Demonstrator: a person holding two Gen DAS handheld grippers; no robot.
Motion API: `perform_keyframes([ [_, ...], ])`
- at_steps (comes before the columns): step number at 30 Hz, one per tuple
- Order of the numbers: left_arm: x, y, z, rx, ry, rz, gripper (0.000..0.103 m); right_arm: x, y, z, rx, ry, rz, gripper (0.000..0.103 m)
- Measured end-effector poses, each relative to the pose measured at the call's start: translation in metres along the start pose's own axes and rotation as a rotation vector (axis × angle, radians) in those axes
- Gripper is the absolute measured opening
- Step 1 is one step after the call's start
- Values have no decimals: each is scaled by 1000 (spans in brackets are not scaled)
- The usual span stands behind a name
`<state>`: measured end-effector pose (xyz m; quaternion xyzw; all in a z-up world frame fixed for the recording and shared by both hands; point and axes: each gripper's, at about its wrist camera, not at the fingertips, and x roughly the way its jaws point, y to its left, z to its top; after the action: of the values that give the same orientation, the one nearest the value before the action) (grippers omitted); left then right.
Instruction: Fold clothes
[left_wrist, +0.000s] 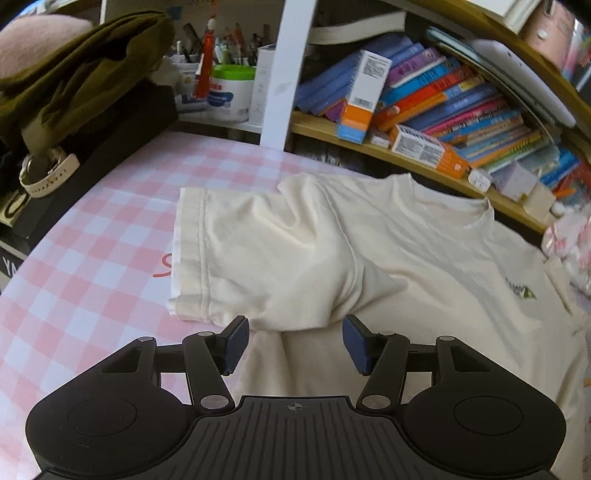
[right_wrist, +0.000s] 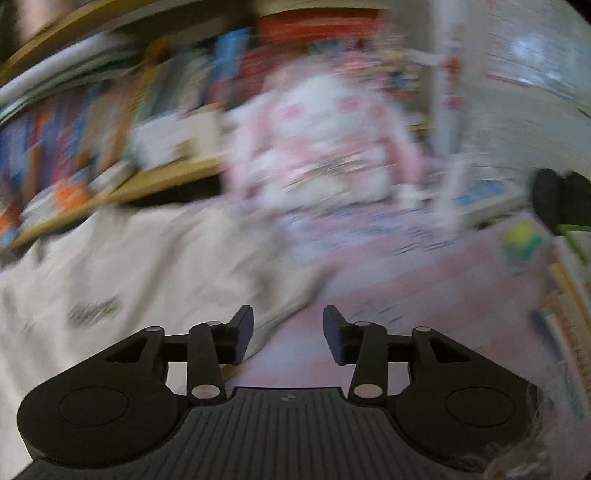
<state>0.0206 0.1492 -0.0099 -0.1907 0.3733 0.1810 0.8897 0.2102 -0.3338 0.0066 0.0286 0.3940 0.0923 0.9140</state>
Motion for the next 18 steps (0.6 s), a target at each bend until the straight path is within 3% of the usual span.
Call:
perform_keyframes([
  [4,0,5,0,-13,-3,-11,57,-14,53,-33,-151,35,96,42],
  [9,-2,20,1,-77,-3,-41,57,-38,97,-65,-254,29,152,42],
  [15,1,41,0,-184,2,-100,56,-48,125,-93,-296,83,179,42],
  [18,4,53,1,-218,-7,-87,56,-50,133,-105,-307,123,162,42],
])
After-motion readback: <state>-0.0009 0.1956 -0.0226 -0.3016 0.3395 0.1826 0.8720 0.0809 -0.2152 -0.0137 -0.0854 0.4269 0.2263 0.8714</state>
